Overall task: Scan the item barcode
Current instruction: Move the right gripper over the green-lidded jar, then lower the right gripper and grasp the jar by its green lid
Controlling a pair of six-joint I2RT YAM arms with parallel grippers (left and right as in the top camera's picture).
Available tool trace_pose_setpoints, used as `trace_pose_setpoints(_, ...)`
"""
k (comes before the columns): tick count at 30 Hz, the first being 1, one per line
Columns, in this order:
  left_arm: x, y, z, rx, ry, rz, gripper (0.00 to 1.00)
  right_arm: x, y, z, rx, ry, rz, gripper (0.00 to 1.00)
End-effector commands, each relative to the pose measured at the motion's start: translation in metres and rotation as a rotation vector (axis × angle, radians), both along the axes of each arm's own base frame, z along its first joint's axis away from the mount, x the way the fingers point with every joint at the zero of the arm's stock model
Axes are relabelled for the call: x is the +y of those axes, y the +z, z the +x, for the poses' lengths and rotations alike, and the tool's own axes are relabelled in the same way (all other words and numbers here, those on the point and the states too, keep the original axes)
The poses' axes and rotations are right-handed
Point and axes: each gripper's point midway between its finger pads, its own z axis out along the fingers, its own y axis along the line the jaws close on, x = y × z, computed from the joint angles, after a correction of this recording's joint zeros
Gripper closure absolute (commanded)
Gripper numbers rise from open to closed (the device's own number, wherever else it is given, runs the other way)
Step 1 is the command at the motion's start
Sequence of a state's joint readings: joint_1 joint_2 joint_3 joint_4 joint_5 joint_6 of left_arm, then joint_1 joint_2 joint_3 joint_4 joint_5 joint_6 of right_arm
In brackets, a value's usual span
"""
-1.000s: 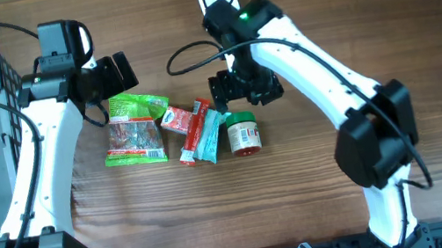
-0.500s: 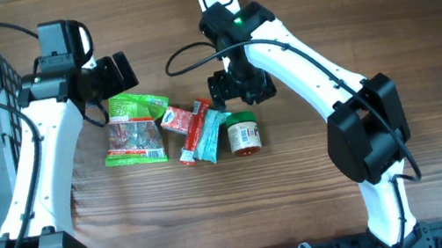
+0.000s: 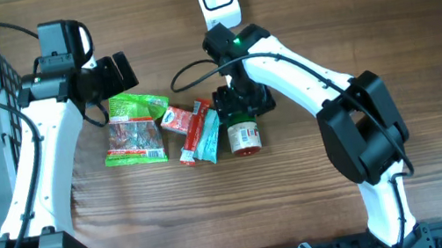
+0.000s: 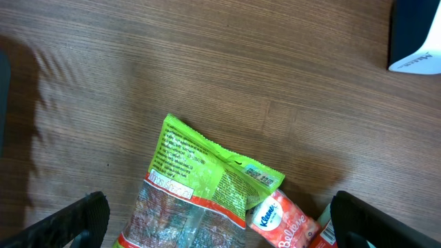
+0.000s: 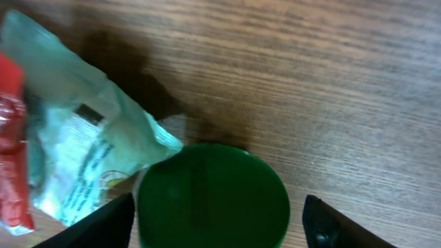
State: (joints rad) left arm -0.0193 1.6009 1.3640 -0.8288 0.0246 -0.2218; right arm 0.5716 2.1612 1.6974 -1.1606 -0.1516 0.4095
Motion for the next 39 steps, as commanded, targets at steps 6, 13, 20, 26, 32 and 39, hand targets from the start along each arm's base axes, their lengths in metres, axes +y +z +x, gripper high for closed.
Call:
trace_pose_setpoints(6, 0.002, -0.005, 0.000, 0.010, -0.005, 0.012, 0.00, -0.004, -0.009, -0.006, 0.026, -0.006, -0.032, 0.30)
trace_pose_setpoints(13, 0.002, -0.005, 0.000, 0.010, -0.005, 0.012, 0.00, 0.001, -0.009, -0.009, 0.036, 0.000, -0.019, 0.26)
trace_pose_setpoints(20, 0.002, -0.005, 0.000, 0.010, -0.005, 0.012, 0.00, 0.001, -0.011, -0.010, 0.037, 0.002, -0.023, 0.25)
trace_pose_setpoints(26, 0.002, -0.005, 0.000, 0.010, -0.005, 0.012, 0.00, -0.005, -0.021, -0.018, 0.060, 0.003, -0.039, 0.23)
trace_pose_setpoints(32, 0.002, -0.005, 0.000, 0.010, -0.005, 0.012, 0.00, -0.005, -0.020, -0.014, 0.048, 0.003, -0.039, 0.34)
trace_pose_setpoints(39, 0.002, -0.005, 0.000, 0.010, -0.005, 0.012, 0.00, -0.012, 0.007, -0.005, 0.031, 0.005, -0.027, 0.40)
